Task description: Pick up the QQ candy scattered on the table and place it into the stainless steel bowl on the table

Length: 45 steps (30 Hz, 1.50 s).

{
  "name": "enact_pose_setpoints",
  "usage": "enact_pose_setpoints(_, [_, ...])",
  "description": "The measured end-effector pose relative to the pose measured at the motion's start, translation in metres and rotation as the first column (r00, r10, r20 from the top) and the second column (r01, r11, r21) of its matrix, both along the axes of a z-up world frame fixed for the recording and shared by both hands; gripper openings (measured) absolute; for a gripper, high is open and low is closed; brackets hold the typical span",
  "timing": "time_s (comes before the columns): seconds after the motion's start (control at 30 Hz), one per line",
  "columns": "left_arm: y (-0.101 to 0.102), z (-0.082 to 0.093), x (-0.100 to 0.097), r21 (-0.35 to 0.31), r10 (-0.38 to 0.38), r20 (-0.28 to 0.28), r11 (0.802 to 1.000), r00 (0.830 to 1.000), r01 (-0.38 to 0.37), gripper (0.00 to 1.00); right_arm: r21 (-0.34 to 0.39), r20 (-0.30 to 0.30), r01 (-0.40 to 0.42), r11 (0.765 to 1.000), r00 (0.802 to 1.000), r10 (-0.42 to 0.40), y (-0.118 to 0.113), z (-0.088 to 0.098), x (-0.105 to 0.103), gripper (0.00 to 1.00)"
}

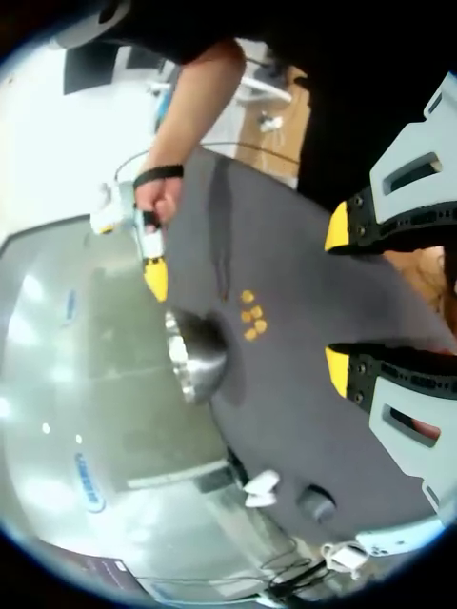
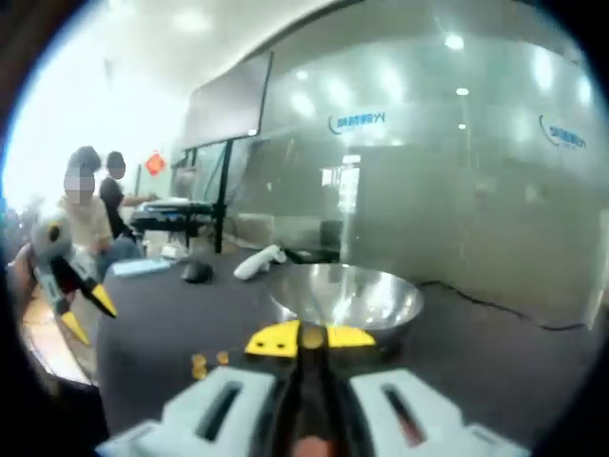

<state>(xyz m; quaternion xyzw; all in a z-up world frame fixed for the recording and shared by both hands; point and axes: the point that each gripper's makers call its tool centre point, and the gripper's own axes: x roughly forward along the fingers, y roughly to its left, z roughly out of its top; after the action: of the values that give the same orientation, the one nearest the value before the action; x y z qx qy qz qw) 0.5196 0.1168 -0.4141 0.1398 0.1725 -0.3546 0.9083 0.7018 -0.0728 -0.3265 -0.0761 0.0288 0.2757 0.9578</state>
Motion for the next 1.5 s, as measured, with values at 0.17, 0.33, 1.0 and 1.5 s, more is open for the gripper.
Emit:
enact_pose_setpoints(0.17, [-0.001,-0.003,-0.001,0.01,-0.006,-0.005,1.0,1.0,0.006,0.39,-0.009,0.031,0.012,1.0,0.999,-0.012,0.012,0.021,0.028,0.09])
enact_pose_setpoints(0.33, [-0.004,0.002,-0.004,0.021,-0.028,0.01,0.999,1.0,0.028,0.39,-0.043,0.037,-0.026,0.999,0.999,0.028,0.035,0.023,0.05,0.1])
enact_pose_setpoints(1.0, [0.016,-0.002,0.005,-0.02,0.036,-0.019,0.999,0.999,-0.036,0.39,-0.016,0.006,-0.104,0.995,0.995,0.104,0.046,0.007,0.034,0.39])
enact_pose_setpoints(1.5, [0.011,0.005,0.011,-0.084,0.021,-0.017,0.996,1.0,-0.023,0.38,-0.003,-0.033,-0.401,0.916,0.915,0.401,0.048,-0.027,-0.057,0.33])
